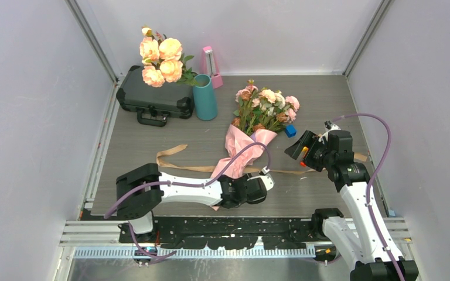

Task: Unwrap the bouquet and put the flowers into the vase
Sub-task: Unfold the wrapping paper at the center of the board.

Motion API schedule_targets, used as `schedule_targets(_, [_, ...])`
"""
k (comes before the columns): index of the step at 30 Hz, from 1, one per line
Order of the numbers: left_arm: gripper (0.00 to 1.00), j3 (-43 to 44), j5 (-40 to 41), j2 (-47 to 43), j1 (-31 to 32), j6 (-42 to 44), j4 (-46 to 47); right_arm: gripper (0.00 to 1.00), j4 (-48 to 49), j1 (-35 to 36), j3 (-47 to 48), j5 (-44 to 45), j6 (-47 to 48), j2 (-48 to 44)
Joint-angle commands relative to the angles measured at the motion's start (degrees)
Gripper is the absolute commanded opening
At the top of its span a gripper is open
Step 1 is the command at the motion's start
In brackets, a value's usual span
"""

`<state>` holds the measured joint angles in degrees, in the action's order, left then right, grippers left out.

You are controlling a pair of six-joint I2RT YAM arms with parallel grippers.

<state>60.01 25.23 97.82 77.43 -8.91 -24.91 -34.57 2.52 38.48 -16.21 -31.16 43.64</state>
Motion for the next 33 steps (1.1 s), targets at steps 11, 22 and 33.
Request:
schedule_targets(11, [0.34,-0.9,-0.2,1.8,0.0,-2.3,1.2,0.85,1.0,0.2,1.2,-0.4,0.9,0.1])
schedule_targets(22, [0.22,-1.3,1.5,3.2,0.0,-3.1,2.7,0.84,1.0,0.2,1.2,-0.4,0.8,0.1])
schedule_targets(33, [0.00,-0.7,-1.0,-0.9,0.2,-5.7,4.9,0.85,0.5,0.2,1.5,-0.2,0.9,-0.3])
